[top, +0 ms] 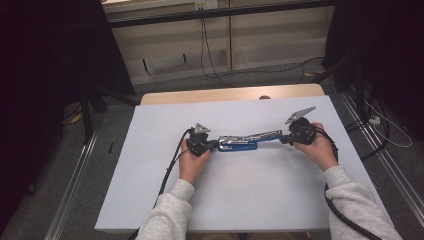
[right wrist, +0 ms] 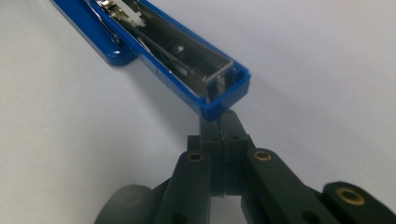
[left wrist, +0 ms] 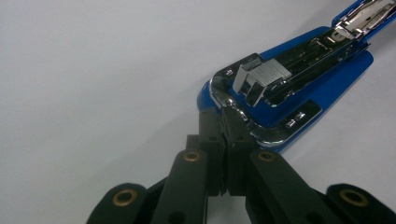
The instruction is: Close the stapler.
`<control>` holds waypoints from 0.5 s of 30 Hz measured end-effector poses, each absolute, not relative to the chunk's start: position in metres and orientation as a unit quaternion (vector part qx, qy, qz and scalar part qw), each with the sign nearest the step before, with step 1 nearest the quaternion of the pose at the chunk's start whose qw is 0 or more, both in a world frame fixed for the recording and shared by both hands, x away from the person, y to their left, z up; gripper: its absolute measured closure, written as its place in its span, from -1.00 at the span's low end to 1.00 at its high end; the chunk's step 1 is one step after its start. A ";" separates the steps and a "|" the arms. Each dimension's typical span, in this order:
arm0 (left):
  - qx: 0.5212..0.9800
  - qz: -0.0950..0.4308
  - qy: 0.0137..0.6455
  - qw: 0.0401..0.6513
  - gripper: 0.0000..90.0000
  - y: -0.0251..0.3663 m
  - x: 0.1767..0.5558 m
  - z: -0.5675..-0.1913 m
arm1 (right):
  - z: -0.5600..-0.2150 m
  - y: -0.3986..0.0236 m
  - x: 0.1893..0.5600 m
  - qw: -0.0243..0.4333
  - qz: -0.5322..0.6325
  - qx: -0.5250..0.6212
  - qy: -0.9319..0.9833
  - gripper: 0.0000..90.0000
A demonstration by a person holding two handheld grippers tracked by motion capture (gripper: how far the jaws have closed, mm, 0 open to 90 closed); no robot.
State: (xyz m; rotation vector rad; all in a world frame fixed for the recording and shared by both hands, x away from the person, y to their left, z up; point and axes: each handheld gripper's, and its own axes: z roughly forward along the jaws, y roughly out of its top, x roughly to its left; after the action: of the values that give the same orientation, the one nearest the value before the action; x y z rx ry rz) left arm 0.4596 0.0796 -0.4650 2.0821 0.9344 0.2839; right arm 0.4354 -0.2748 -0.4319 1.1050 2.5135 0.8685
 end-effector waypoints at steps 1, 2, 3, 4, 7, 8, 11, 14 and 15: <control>0.826 0.113 0.371 0.409 0.96 0.079 0.459 -0.465 | -0.431 -0.274 0.435 0.132 0.302 0.379 0.865 1.00; 0.826 0.112 0.371 0.409 0.96 0.079 0.459 -0.465 | -0.430 -0.273 0.435 0.133 0.301 0.378 0.865 1.00; 0.826 0.112 0.371 0.409 0.96 0.079 0.459 -0.465 | -0.430 -0.272 0.435 0.133 0.304 0.376 0.865 1.00; 0.826 0.112 0.371 0.409 0.96 0.080 0.459 -0.465 | -0.430 -0.272 0.435 0.134 0.305 0.375 0.865 1.00; 0.824 0.110 0.374 0.411 0.93 0.080 0.460 -0.465 | -0.430 -0.271 0.435 0.129 0.309 0.371 0.866 1.00; 0.822 0.113 0.378 0.410 0.92 0.081 0.460 -0.465 | -0.430 -0.271 0.434 0.126 0.311 0.372 0.865 1.00; 0.822 0.111 0.380 0.411 0.85 0.082 0.459 -0.464 | -0.431 -0.270 0.434 0.124 0.311 0.373 0.865 0.94; 0.818 0.110 0.384 0.414 0.74 0.085 0.459 -0.462 | -0.432 -0.270 0.432 0.118 0.313 0.379 0.863 0.78; 0.819 0.111 0.386 0.411 0.65 0.086 0.459 -0.461 | -0.433 -0.270 0.432 0.119 0.314 0.380 0.862 0.75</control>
State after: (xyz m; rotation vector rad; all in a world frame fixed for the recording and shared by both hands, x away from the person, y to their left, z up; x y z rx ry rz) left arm 0.4586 0.0864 -0.4606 2.0612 0.9712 0.2786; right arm 0.4316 -0.2705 -0.4329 1.1103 2.5205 0.9196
